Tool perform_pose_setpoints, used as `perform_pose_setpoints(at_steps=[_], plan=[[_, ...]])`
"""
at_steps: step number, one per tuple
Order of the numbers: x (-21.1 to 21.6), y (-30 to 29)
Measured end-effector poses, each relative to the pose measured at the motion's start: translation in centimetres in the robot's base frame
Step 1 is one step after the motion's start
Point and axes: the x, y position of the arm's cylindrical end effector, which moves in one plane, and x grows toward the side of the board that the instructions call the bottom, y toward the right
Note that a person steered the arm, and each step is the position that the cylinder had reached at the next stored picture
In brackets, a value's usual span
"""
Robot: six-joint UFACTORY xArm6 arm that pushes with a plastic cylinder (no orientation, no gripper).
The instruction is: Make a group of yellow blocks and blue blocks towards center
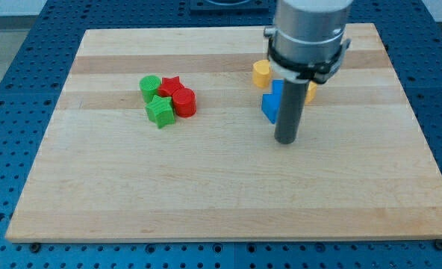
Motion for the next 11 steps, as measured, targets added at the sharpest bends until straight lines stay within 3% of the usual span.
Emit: perform_pose_setpoints(at_steps=[1, 4, 6, 11], plan=[[-1.3, -3.1], [-11.8, -7.2], [-18.6, -6.5], [-15.5, 1.4]])
